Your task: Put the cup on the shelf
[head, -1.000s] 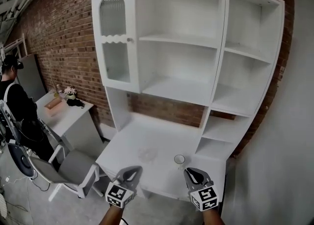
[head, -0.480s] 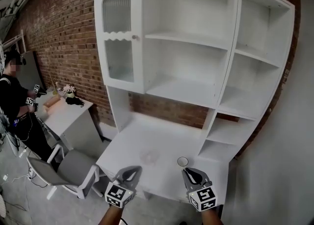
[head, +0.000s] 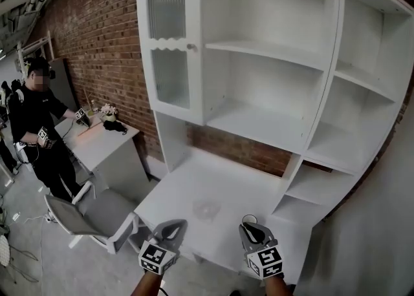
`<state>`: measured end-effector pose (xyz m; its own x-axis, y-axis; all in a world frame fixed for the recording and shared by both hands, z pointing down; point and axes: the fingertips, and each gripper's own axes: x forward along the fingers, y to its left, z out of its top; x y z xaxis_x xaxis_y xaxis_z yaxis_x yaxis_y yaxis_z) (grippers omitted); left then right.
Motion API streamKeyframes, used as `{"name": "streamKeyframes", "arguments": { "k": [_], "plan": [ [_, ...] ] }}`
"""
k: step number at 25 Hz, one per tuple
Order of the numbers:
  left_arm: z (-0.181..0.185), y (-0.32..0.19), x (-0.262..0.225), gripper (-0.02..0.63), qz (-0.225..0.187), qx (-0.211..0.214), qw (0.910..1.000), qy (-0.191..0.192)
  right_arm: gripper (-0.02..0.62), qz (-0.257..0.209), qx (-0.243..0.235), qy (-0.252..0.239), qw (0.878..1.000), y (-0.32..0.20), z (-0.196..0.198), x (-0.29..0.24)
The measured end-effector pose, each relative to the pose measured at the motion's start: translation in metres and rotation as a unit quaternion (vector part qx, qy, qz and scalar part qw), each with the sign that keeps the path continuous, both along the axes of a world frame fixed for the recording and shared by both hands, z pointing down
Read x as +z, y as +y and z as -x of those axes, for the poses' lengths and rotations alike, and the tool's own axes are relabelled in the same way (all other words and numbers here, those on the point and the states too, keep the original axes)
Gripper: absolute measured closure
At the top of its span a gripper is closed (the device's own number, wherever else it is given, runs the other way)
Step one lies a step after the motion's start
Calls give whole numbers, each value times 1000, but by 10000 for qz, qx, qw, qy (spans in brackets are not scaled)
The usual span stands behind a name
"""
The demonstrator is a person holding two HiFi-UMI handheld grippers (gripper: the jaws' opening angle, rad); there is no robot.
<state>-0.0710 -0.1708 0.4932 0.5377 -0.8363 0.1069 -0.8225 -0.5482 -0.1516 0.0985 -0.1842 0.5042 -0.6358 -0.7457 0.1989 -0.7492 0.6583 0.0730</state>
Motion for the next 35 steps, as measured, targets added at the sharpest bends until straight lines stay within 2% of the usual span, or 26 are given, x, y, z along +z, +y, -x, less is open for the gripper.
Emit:
{"name": "streamKeyframes", "arguments": {
  "k": [11, 19, 28, 35],
  "plan": [
    [-9, -28, 8, 599, 106, -704, 9974, -113, 555, 98, -708, -90, 9974, -55, -1, 13],
    [-21, -32, 7, 597, 83, -1084, 9938, -227, 554, 64, -1118, -174, 9936, -76, -3, 15],
    [-2, -28, 7, 594, 77, -1352, 9906, -184, 554, 74, -1268, -152, 9918, -86, 13, 17],
    [19, -47, 17, 594, 150, -1204, 9926, -75, 552, 140, -1138, -30, 9934, -101, 33, 26]
  ]
}}
